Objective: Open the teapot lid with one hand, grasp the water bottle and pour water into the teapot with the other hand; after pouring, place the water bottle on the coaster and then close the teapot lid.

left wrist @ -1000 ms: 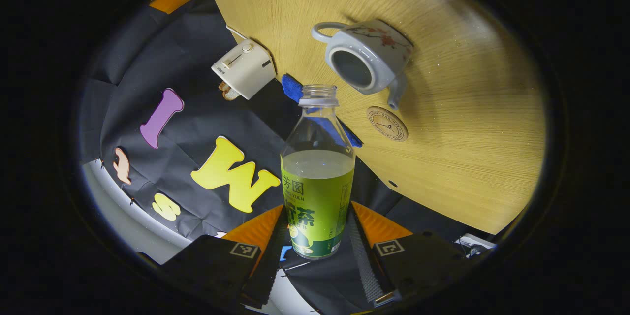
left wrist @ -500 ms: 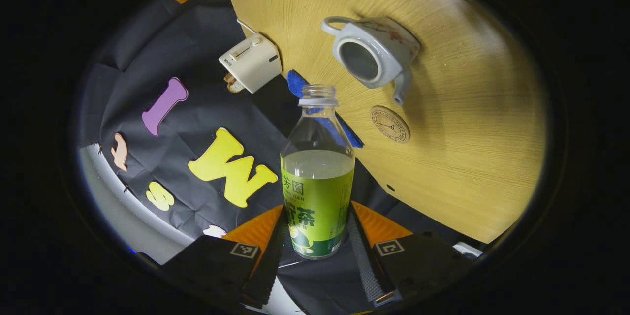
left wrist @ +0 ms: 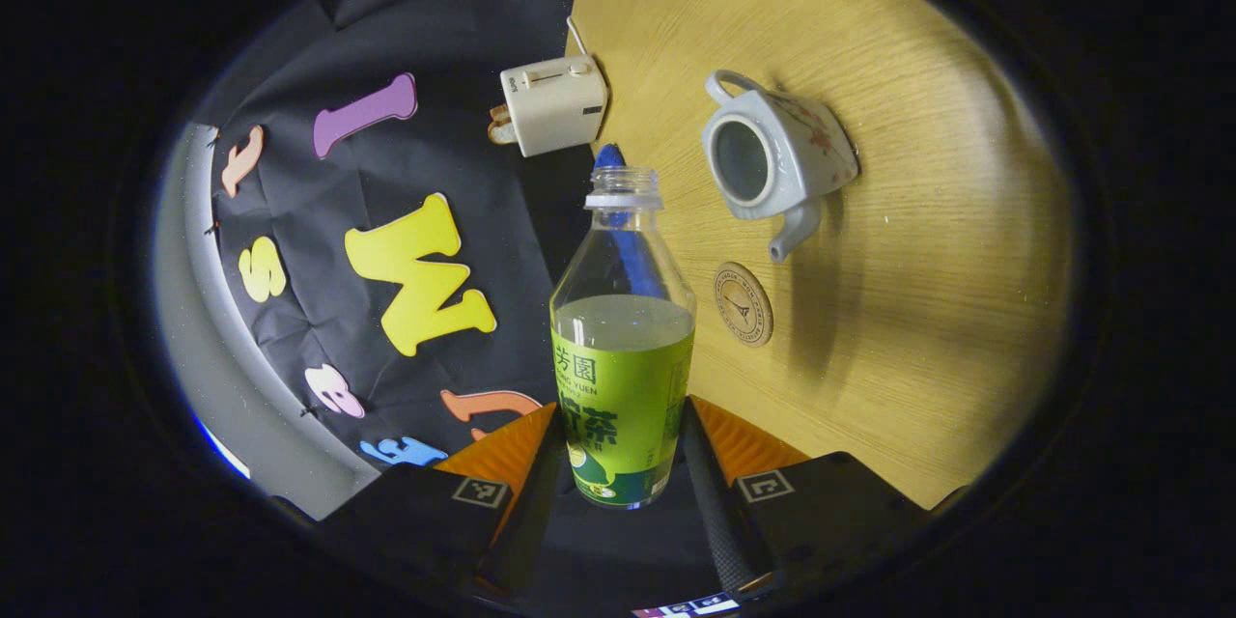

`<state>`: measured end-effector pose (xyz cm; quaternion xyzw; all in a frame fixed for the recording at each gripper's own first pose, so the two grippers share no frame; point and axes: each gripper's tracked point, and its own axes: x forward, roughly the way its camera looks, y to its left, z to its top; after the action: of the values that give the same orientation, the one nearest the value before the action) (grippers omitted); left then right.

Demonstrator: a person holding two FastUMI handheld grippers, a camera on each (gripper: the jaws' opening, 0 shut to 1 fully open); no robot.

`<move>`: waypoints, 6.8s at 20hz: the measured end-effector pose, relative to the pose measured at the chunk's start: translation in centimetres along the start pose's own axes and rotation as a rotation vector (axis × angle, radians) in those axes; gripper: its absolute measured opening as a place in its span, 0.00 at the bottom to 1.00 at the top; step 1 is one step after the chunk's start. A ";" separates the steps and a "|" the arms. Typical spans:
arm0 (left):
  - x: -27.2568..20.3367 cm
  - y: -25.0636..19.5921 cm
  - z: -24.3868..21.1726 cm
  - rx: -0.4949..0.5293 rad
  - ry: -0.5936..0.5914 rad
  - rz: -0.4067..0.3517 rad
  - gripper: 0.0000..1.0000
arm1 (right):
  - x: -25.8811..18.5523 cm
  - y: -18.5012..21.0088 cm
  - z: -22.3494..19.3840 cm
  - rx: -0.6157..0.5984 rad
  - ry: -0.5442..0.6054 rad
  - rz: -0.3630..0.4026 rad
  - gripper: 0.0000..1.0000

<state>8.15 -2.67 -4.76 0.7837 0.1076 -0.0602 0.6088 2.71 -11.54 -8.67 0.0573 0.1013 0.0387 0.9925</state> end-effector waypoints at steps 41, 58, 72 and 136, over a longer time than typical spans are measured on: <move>12.5 -2.8 -0.5 -1.827 -0.174 -0.074 0.72 | 2.2 6.6 0.4 -0.067 0.046 0.022 0.00; 13.2 -3.1 2.0 -1.828 -0.188 -0.136 0.73 | 2.4 6.5 -0.5 -0.059 0.062 0.033 0.00; 12.4 -3.6 1.9 -1.821 -0.181 -0.131 0.98 | 2.5 7.4 -0.3 -0.064 0.057 0.047 0.00; -12.1 3.1 0.8 -1.798 -0.276 0.217 0.97 | -6.9 4.8 6.7 -0.096 -0.211 -0.028 0.97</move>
<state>-2.80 -5.32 0.71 0.0061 -0.0339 0.0106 0.9993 -2.94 -8.14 -0.23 0.0122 -0.0049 0.0232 0.9996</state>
